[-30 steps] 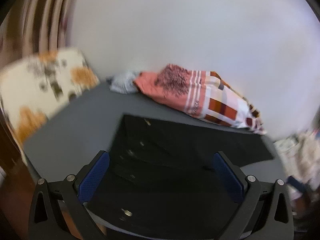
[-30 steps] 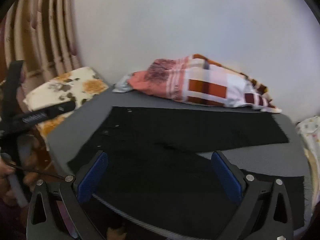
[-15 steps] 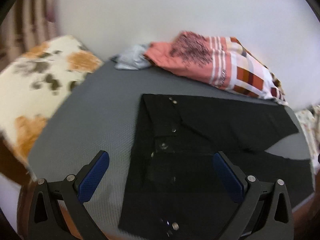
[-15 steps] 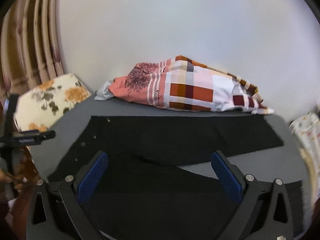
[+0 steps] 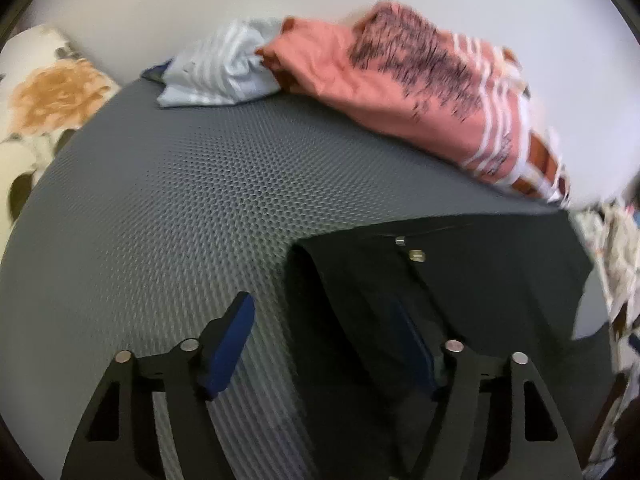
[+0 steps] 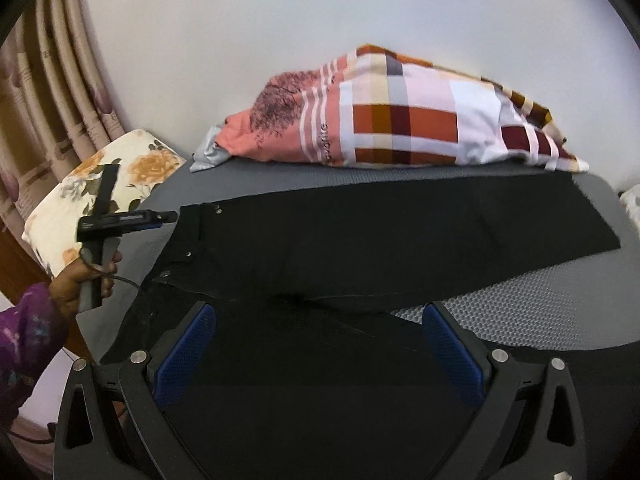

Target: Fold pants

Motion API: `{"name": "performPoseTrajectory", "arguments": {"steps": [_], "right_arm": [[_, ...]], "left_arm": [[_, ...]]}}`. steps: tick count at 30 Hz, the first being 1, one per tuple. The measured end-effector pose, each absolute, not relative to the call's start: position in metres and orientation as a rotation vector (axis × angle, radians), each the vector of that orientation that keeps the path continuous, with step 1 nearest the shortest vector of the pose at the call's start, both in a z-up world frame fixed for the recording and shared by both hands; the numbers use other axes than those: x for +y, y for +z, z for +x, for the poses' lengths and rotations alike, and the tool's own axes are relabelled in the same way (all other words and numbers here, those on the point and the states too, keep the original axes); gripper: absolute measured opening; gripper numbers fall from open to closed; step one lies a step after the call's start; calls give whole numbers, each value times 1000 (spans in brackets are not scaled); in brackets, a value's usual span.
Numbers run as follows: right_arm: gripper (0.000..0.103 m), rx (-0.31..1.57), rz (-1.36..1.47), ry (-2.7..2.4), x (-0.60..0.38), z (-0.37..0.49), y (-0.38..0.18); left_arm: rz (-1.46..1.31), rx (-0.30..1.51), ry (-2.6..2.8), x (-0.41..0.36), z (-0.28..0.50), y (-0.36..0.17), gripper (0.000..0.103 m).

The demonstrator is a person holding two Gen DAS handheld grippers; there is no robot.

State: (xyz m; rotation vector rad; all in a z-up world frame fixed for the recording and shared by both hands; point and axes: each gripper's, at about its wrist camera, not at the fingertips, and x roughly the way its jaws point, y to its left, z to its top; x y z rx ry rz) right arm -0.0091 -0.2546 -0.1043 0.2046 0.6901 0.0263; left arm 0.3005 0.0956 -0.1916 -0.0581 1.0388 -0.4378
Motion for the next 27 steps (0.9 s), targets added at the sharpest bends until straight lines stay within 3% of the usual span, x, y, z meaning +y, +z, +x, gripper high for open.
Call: {"name": "performPoseTrajectory", "arguments": {"steps": [8, 9, 10, 12, 15, 27], "right_arm": [[103, 763, 226, 33, -253, 9, -124], [103, 771, 230, 35, -253, 12, -125], [103, 778, 239, 37, -253, 15, -127], [103, 789, 285, 47, -259, 20, -129], [103, 789, 413, 91, -273, 30, -129], [99, 805, 943, 220, -348, 134, -145]], "left_arm": [[-90, 1072, -551, 93, 338, -206, 63], [-65, 1083, -521, 88, 340, -205, 58], [-34, 1091, -508, 81, 341, -205, 37], [19, 1088, -478, 71, 336, -203, 35], [8, 1025, -462, 69, 317, -189, 18], [-20, 750, -550, 51, 160, -110, 17]]}}
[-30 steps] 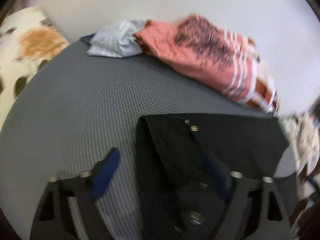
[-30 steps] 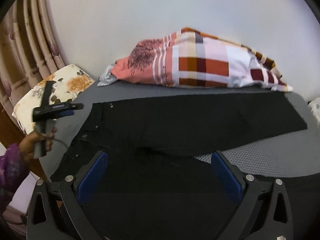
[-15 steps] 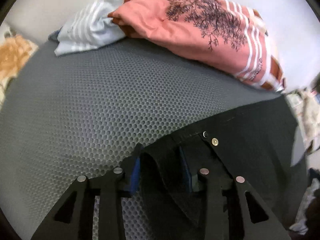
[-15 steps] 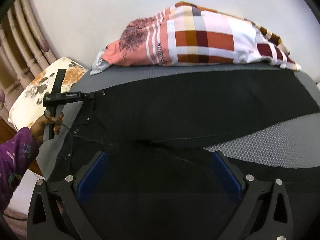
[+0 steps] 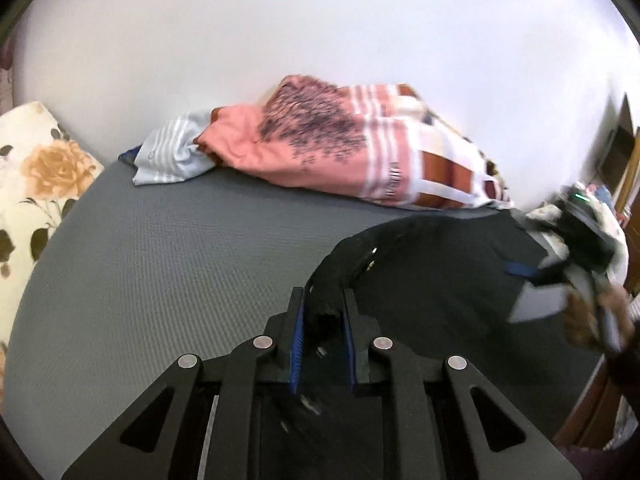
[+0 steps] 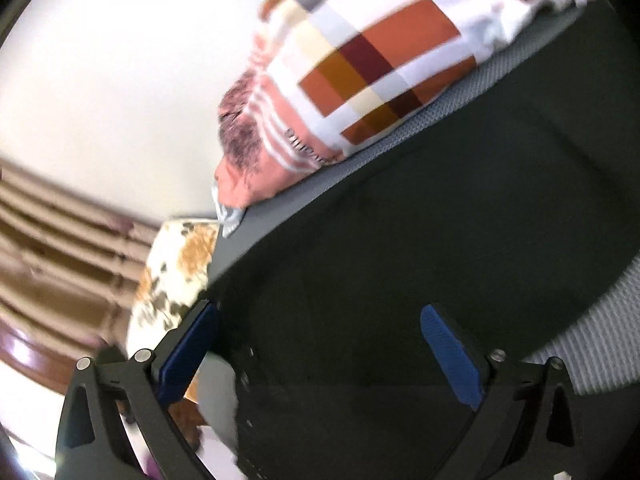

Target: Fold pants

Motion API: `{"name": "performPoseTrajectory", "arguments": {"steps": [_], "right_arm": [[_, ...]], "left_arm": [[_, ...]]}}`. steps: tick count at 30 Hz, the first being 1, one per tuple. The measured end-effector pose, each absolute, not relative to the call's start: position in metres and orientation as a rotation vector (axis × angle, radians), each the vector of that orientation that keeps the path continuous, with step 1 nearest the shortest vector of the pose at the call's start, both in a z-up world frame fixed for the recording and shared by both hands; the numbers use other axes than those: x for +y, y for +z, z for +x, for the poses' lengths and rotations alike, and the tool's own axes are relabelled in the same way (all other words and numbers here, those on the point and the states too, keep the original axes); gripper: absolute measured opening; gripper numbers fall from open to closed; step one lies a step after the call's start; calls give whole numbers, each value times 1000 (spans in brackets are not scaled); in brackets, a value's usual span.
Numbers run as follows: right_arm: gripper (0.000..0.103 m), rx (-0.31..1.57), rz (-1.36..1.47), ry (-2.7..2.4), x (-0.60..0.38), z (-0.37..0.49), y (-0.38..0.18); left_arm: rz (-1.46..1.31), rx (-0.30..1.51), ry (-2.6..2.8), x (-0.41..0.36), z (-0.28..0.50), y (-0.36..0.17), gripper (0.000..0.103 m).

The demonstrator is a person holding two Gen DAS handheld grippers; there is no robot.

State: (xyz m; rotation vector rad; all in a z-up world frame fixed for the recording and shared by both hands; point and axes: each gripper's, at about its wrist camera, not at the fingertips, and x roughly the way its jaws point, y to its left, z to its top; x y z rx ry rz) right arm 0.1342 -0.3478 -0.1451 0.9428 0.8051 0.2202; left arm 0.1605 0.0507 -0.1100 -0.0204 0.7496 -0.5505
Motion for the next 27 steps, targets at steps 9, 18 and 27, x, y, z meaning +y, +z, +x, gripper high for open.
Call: {"name": "performPoseTrajectory", "arguments": {"steps": [9, 18, 27], "right_arm": [[51, 900, 1071, 188, -380, 192, -174], [8, 860, 824, 151, -354, 100, -147], [7, 922, 781, 148, -313, -27, -167]], "left_arm": [[-118, 787, -550, 55, 99, -113, 17], [-169, 857, -493, 78, 70, -118, 17], [-193, 941, -416, 101, 18, -141, 17]]}}
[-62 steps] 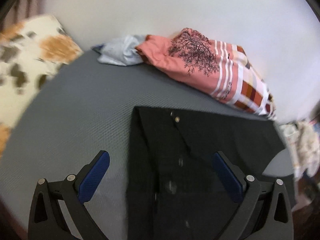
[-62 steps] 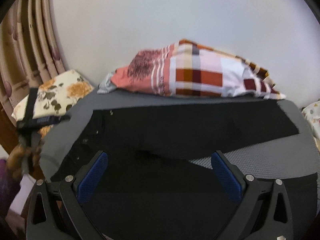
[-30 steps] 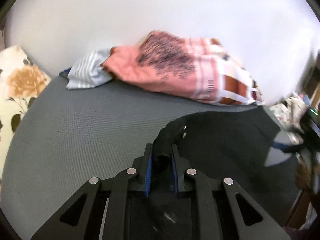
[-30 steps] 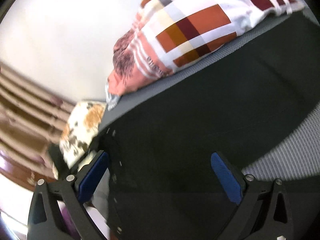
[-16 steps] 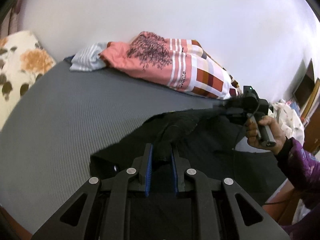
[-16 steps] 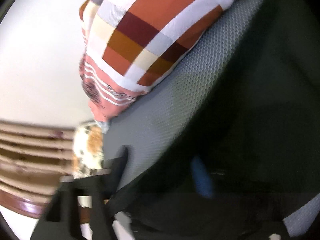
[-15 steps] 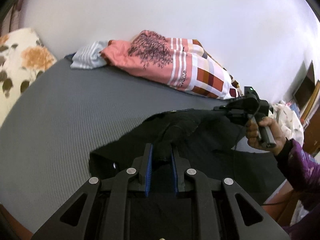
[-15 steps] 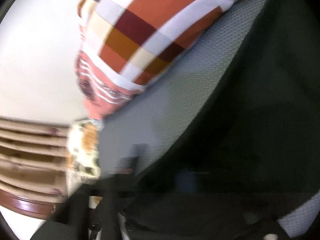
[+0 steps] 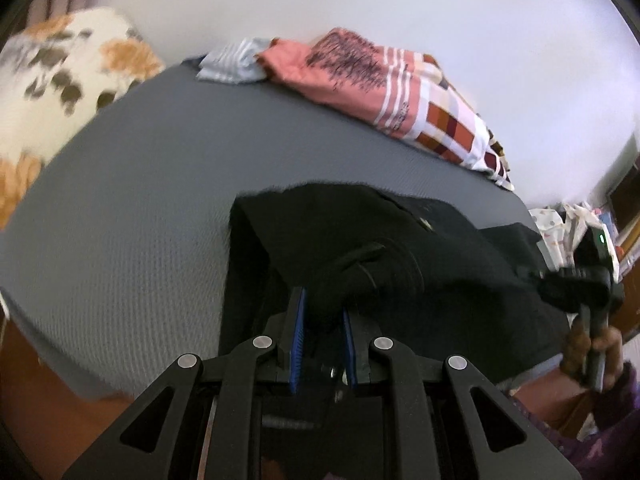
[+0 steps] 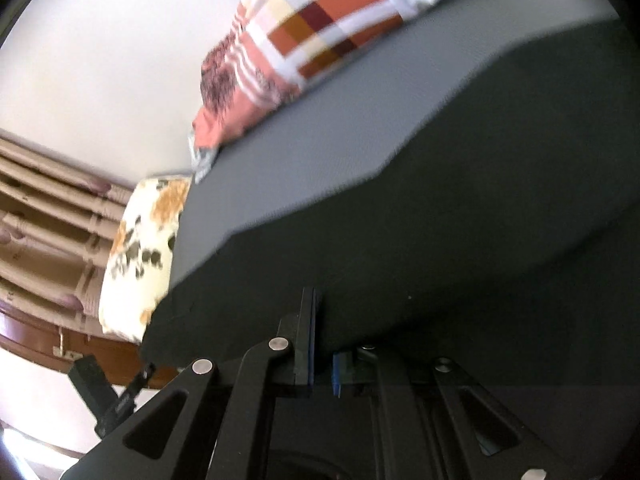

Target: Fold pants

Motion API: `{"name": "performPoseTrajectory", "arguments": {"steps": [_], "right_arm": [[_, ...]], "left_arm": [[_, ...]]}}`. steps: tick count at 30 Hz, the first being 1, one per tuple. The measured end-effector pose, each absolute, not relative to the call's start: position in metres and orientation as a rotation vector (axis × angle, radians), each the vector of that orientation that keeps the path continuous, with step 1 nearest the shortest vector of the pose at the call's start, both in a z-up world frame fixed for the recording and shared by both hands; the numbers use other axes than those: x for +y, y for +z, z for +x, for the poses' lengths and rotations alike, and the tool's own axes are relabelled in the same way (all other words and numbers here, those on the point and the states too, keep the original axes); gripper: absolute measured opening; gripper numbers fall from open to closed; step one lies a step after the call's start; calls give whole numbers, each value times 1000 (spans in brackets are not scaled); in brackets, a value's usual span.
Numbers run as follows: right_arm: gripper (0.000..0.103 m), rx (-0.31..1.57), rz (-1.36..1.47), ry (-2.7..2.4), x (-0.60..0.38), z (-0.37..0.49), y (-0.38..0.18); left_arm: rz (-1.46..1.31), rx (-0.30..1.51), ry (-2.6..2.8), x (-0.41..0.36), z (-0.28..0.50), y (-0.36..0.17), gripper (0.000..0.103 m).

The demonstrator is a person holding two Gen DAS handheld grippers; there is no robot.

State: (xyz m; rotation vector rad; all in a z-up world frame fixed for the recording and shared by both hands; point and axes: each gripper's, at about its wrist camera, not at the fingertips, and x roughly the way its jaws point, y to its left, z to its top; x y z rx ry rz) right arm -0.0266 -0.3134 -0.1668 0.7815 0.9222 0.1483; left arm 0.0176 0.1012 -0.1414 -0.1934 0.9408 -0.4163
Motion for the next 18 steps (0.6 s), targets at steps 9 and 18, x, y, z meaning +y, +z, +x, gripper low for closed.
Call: {"name": "performPoseTrajectory", "arguments": {"steps": [9, 18], "right_arm": [[7, 1038, 768, 137, -283, -69, -206], [7, 1059, 744, 149, -274, -73, -223]], "left_arm": [[-193, 1020, -365, 108, -13, -175, 17], [-77, 1039, -300, 111, -18, -191, 23]]}}
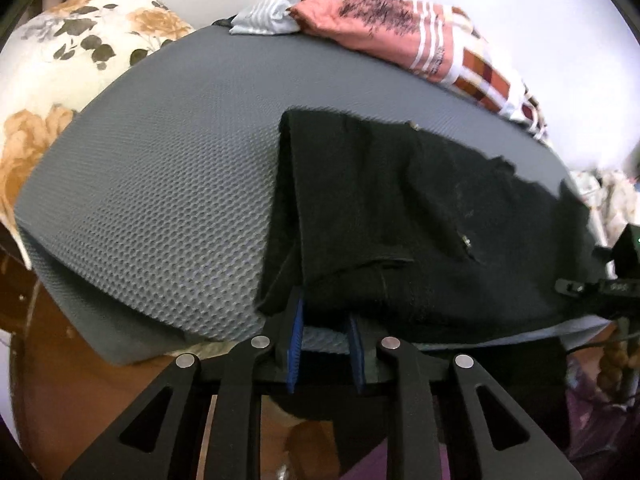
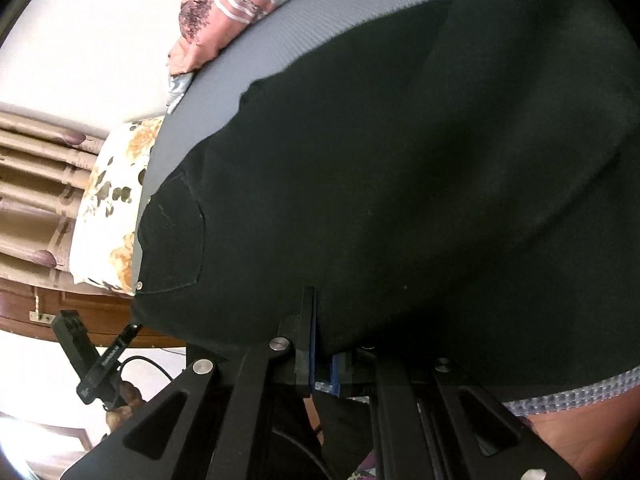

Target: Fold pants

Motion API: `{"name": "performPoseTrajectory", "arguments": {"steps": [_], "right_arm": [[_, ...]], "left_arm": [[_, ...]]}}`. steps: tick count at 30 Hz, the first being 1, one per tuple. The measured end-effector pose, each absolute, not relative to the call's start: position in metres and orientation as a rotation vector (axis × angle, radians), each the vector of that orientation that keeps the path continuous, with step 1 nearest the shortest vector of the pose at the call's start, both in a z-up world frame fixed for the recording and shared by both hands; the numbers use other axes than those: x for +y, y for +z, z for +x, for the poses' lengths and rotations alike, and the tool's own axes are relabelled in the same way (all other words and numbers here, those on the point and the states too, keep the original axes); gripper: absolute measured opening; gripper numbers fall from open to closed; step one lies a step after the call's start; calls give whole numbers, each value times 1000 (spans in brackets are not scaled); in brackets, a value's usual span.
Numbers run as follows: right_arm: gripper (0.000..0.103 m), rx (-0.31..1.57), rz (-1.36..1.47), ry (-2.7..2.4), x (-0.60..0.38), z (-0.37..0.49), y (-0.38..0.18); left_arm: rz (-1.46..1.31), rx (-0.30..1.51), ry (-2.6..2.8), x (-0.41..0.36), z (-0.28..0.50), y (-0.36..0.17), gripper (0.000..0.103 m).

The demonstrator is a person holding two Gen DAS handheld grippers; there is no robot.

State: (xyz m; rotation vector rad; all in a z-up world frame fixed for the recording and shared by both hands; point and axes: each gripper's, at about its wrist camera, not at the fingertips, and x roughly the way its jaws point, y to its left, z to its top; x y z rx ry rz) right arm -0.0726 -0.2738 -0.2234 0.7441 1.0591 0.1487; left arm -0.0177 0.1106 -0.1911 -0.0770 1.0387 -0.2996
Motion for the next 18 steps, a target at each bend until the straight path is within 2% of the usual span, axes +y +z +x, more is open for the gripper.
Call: {"name": "performPoseTrajectory", "arguments": {"steps": [2, 3, 4, 6, 10, 13, 15, 18], "right_arm": [[7, 1055, 745, 156, -274, -72, -224], [7, 1052, 755, 161, -274, -72, -225], [7, 1050, 763, 166, -274, -72, -226], [7, 1047, 773, 179, -277, -72, -228], [9, 1035, 809, 202, -280, -72, -231], [10, 1027, 849, 221, -281, -72, -234], [10, 1014, 893, 235, -282, -74, -237], [17, 1000, 975, 262, -292, -76, -242]], "left_arm": [[-71, 1049, -271, 115, -19, -189, 25], [-52, 1056, -233, 119, -18, -188, 38], [-28, 1057, -178, 122, -19, -185, 55], [7, 1036, -59, 132, -23, -176, 70], [23, 880, 27, 137, -36, -134, 70], [12, 838, -164, 99, -37, -111, 70], [44, 865, -280, 64, -33, -117, 70], [106, 955, -375, 24, -19, -150, 70]]}}
